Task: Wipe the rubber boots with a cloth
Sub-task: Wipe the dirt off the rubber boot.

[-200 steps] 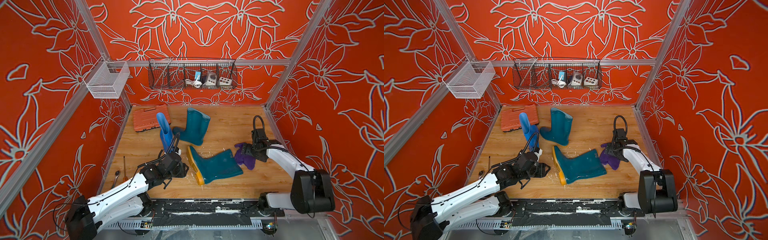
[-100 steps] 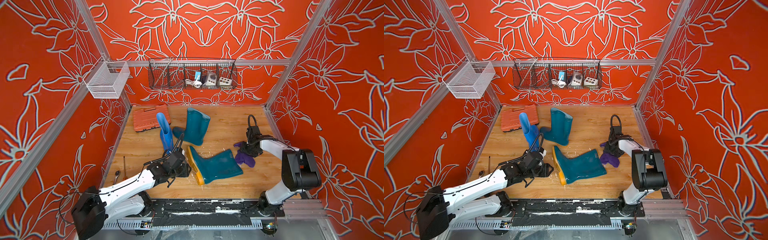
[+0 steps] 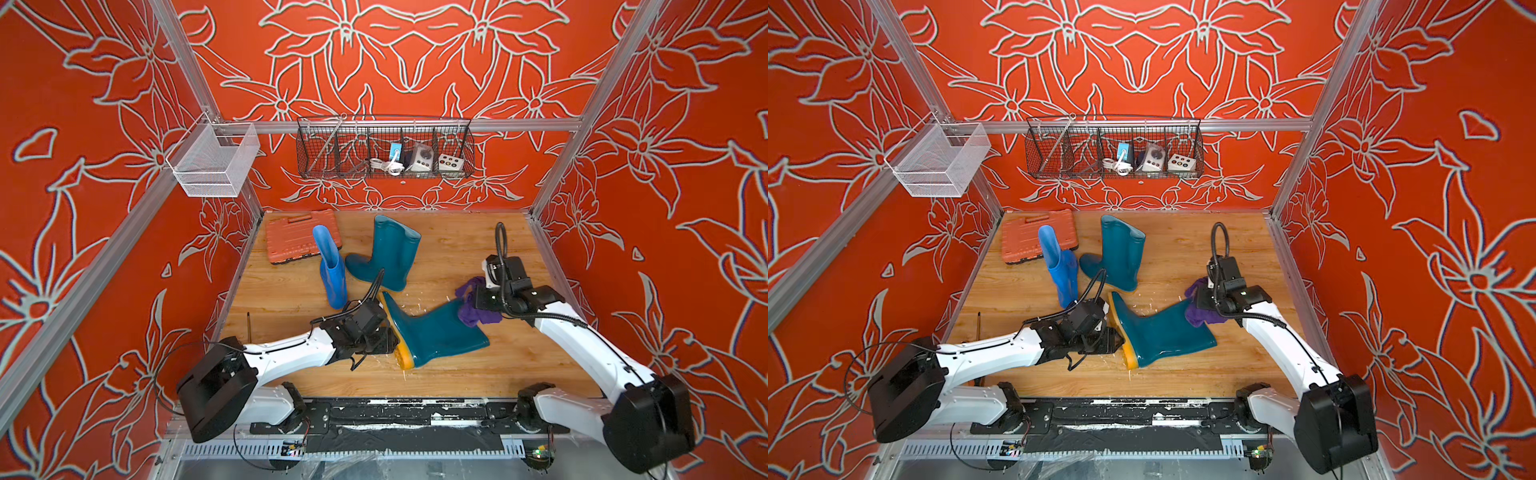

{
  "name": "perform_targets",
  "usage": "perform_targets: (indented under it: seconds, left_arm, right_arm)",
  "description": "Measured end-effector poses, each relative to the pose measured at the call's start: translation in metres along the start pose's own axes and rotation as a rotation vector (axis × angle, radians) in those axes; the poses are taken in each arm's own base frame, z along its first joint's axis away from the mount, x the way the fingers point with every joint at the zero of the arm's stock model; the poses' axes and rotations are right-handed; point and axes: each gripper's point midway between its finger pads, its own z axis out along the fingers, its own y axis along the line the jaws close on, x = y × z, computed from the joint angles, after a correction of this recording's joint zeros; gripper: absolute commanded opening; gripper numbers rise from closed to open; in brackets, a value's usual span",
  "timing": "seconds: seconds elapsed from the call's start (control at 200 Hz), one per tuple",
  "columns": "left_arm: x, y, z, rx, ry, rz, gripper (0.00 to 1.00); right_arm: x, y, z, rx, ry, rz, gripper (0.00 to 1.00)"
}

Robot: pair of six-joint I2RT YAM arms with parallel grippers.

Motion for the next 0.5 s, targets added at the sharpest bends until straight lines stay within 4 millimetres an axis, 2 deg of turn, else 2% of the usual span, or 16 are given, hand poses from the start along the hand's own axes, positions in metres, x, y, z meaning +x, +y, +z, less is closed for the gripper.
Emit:
perform_targets:
  seconds: [0.135,0.22,0.345,0.5]
  left_arm:
    - [-0.002,-0.003,0.003,0.004,0.000,-0.006,0.55]
    - [-0.002,-0.002,0.000,-0.001,-0.004,-0.009,0.55]
    - [-0.004,-0.004,-0.018,0.017,-0.051,-0.014,0.56]
    - [-0.003,-0.002,-0.046,0.077,-0.145,-0.032,0.56]
  right_arm:
    - [0.026,0.056,0.017,-0.103,0.062,-0.136,0.00]
    - [0.045,0.078,0.037,-0.139,0.126,-0.190,0.00]
    - [0.074,0.091,0.061,-0.148,0.216,-0.232,0.00]
    - [0.087,0.092,0.065,-0.166,0.214,-0.225,0.00]
